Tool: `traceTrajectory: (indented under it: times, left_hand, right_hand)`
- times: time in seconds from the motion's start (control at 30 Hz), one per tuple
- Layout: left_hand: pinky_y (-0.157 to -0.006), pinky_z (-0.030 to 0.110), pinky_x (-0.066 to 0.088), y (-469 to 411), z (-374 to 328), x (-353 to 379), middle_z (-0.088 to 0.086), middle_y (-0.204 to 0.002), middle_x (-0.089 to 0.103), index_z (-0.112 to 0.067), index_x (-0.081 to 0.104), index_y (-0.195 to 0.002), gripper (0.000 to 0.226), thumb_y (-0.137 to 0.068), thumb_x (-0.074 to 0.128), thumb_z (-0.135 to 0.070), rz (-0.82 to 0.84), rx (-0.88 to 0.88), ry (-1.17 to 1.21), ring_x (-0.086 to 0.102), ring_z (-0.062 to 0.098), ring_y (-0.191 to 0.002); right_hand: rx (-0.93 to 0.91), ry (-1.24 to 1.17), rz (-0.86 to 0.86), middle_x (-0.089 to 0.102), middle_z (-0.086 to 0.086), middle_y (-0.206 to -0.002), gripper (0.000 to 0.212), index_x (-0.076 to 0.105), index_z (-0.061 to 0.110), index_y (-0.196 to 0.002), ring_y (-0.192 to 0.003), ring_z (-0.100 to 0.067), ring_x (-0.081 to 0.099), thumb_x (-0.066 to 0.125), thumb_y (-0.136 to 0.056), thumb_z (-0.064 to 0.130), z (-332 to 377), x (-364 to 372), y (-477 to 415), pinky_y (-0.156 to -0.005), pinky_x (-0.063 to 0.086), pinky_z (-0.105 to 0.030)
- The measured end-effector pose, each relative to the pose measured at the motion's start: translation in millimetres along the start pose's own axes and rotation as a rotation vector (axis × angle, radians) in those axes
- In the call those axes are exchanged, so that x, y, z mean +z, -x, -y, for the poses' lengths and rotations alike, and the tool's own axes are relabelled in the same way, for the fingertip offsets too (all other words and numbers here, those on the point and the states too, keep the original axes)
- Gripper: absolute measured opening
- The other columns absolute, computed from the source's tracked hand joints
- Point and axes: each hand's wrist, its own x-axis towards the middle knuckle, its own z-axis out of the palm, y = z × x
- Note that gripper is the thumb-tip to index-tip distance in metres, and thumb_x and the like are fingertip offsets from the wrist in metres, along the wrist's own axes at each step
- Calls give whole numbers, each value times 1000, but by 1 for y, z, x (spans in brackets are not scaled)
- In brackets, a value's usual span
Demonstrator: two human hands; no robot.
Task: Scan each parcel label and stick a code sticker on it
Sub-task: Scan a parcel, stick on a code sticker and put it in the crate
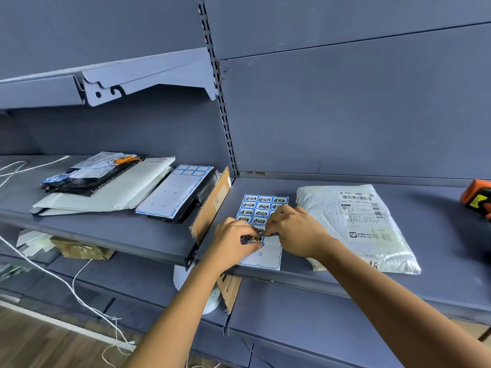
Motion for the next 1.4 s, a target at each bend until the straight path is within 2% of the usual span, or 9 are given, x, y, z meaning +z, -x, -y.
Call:
traceTrajectory:
  times: [0.1,0.2,0.37,0.43,0.53,0.7,0.93,1.1,1.4]
  left_hand:
    - [-88,42,40,-3,2,2,-11,-94,67,-21,77,-87,14,-76,77,-28,3,-25,-3,40,14,-92]
    - [-89,39,35,-4,4,5,-14,-90,63,-21,77,-85,11,-77,76,-29,4,-16,-18,37,12,-91]
    - [-82,36,31,-1,5,8,-13,-89,65,-21,75,-83,12,-79,74,-32,-51,66,-25,38,12,-88]
    - [-80,35,31,0,6,7,-19,-86,62,-22,75,-83,21,-76,70,-41,-41,80,-28,40,12,-87]
    - [-84,39,44,1,10,2,-30,-82,54,-24,75,-89,36,-69,65,-53,43,42,61,41,11,-93]
    - [-90,33,32,0,9,-4,-28,-81,52,-23,75,-90,20,-75,77,-36,76,86,-8,36,10,-92]
    - [-86,33,31,3,10,1,-29,-76,50,-21,76,-84,15,-74,77,-33,-6,95,30,38,10,-90]
    - [-81,35,33,2,6,-1,-28,-73,51,-23,76,-78,26,-70,66,-45,-28,111,-7,40,10,-85]
    - [-82,36,35,7,5,3,-22,-75,57,-23,73,-73,12,-73,67,-34,-40,36,33,45,11,-84]
  right_hand:
    - [14,5,106,57,13,-129,44,63,32,-119,-121,-20,41,44,-87,8,0,-4,0,-93,33,-34]
    - [25,-1,122,53,14,-132,46,60,33,-123,-124,-18,38,41,-88,9,2,-6,0,-94,30,-32]
    - [24,-28,106,57,11,-129,45,63,30,-121,-122,-22,42,44,-86,7,2,-6,2,-92,32,-34]
    - [5,-40,60,60,9,-126,46,65,28,-118,-118,-24,47,47,-83,5,2,-4,3,-90,35,-36]
    - [-22,-45,65,61,10,-126,48,64,29,-121,-119,-22,47,47,-83,6,2,-4,2,-91,36,-37]
    - [-33,-67,12,69,12,-109,47,72,30,-105,-109,-22,54,43,-74,9,0,-2,4,-84,41,-38]
    - [-30,-68,-11,71,13,-101,46,74,29,-99,-105,-21,57,43,-71,10,0,-1,3,-80,42,-35]
    - [-22,-82,20,69,13,-108,48,73,28,-103,-112,-21,53,39,-74,10,1,-2,3,-85,39,-35]
    - [-46,-81,59,65,11,-118,44,69,27,-112,-120,-20,46,44,-82,7,-1,-2,3,-92,35,-35]
